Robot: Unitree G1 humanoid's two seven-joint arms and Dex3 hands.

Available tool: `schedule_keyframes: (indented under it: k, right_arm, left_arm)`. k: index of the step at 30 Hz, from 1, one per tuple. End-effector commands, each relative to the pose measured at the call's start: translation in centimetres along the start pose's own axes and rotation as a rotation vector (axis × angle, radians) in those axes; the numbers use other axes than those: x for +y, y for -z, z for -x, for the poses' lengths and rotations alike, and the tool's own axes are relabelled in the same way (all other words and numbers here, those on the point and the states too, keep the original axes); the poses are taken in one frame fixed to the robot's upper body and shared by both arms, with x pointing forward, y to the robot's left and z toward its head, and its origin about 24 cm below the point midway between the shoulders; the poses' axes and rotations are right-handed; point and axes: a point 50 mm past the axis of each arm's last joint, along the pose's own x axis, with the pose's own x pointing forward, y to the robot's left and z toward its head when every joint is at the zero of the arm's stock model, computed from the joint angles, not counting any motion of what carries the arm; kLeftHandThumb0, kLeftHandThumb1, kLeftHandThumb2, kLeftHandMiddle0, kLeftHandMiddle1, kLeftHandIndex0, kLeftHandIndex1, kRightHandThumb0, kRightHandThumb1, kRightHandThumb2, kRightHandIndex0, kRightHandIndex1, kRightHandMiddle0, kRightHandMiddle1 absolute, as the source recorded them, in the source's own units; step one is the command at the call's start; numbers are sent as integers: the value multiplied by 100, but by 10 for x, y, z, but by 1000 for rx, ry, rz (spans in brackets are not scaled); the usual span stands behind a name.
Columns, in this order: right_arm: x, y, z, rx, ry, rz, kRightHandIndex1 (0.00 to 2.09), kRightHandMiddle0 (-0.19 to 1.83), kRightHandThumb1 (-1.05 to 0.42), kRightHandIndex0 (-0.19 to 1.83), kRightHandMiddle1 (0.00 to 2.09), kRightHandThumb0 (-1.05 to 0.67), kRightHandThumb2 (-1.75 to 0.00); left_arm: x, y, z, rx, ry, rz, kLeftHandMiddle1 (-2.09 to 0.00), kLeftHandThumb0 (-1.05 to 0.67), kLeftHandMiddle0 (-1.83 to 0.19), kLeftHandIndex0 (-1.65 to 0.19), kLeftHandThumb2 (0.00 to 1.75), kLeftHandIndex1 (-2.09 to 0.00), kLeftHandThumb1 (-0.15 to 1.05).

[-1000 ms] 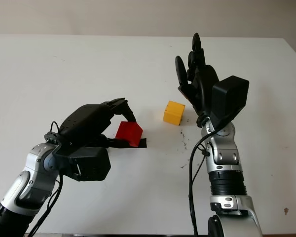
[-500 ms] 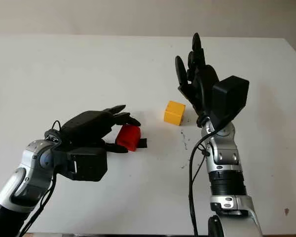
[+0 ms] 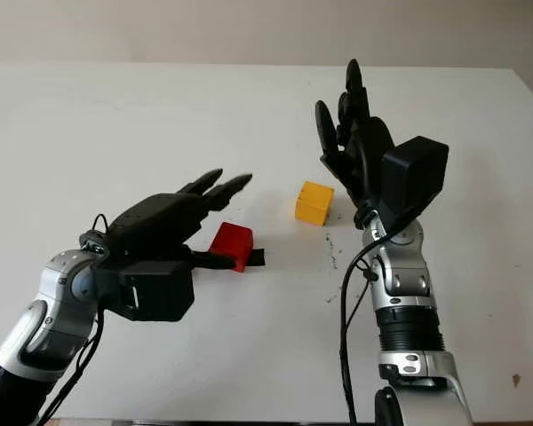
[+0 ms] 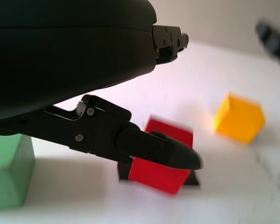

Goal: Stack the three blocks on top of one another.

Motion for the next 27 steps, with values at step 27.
schedule_keyframes:
  k: [27]
  right_arm:
    - [-59,-101,-28,-59,-428,1095,6,8,-83,-12,12,-76,-4]
  left_arm:
    - [85,98,22,-22,-708,764,-6,-69,9,13,60,-4,105]
